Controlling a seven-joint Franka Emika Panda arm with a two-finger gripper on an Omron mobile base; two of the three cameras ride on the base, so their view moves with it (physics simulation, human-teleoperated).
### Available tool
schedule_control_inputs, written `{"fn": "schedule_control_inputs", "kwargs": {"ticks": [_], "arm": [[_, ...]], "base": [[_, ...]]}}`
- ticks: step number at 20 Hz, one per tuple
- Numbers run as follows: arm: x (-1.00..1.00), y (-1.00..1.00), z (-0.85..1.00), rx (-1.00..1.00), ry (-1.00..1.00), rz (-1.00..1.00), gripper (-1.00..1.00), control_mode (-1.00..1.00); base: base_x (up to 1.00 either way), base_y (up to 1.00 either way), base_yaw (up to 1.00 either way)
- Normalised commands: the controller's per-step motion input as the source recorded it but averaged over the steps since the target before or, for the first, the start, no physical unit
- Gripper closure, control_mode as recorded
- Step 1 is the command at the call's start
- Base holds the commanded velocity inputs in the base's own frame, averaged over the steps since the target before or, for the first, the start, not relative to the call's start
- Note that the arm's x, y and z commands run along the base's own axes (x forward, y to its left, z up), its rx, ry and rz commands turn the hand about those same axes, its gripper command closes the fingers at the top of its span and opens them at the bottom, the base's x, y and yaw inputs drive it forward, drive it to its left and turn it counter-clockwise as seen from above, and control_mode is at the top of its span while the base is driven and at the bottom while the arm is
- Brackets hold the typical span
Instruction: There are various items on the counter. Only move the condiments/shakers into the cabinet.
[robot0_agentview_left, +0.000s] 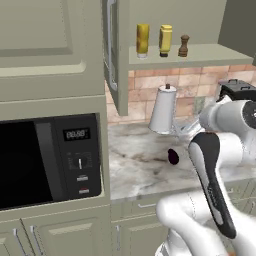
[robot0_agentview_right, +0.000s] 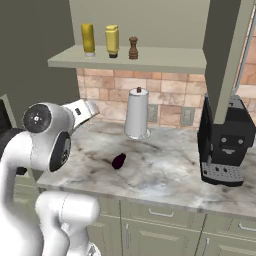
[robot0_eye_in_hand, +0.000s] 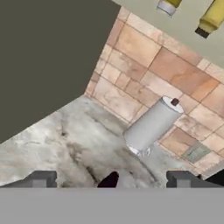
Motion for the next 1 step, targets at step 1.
{"fn": "schedule_control_inputs", "kwargs": {"ticks": [1], "arm": [[-0.77,-0.27,-1.0,-0.22,0.55,0.09,-1.0,-1.0]], "base": [[0.0,0.0,0.0]]}}
